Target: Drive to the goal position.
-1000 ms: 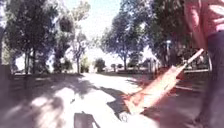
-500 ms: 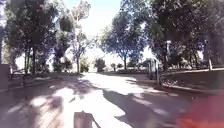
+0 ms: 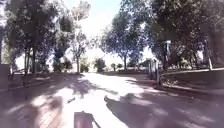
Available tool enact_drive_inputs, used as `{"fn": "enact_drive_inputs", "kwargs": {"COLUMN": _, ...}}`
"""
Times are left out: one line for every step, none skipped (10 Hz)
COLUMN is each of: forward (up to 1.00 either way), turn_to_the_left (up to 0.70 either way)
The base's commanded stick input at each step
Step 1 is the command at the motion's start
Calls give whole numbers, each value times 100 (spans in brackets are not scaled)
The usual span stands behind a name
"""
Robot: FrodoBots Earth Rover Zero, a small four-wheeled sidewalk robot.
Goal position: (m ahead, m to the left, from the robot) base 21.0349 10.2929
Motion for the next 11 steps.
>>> {"fn": "enact_drive_inputs", "kwargs": {"forward": 100, "turn_to_the_left": 26}}
{"fn": "enact_drive_inputs", "kwargs": {"forward": 100, "turn_to_the_left": 40}}
{"fn": "enact_drive_inputs", "kwargs": {"forward": 100, "turn_to_the_left": 40}}
{"fn": "enact_drive_inputs", "kwargs": {"forward": 100, "turn_to_the_left": 40}}
{"fn": "enact_drive_inputs", "kwargs": {"forward": 100, "turn_to_the_left": 40}}
{"fn": "enact_drive_inputs", "kwargs": {"forward": 100, "turn_to_the_left": 40}}
{"fn": "enact_drive_inputs", "kwargs": {"forward": 100, "turn_to_the_left": 40}}
{"fn": "enact_drive_inputs", "kwargs": {"forward": 100, "turn_to_the_left": 40}}
{"fn": "enact_drive_inputs", "kwargs": {"forward": 100, "turn_to_the_left": 0}}
{"fn": "enact_drive_inputs", "kwargs": {"forward": 100, "turn_to_the_left": 0}}
{"fn": "enact_drive_inputs", "kwargs": {"forward": 100, "turn_to_the_left": 0}}
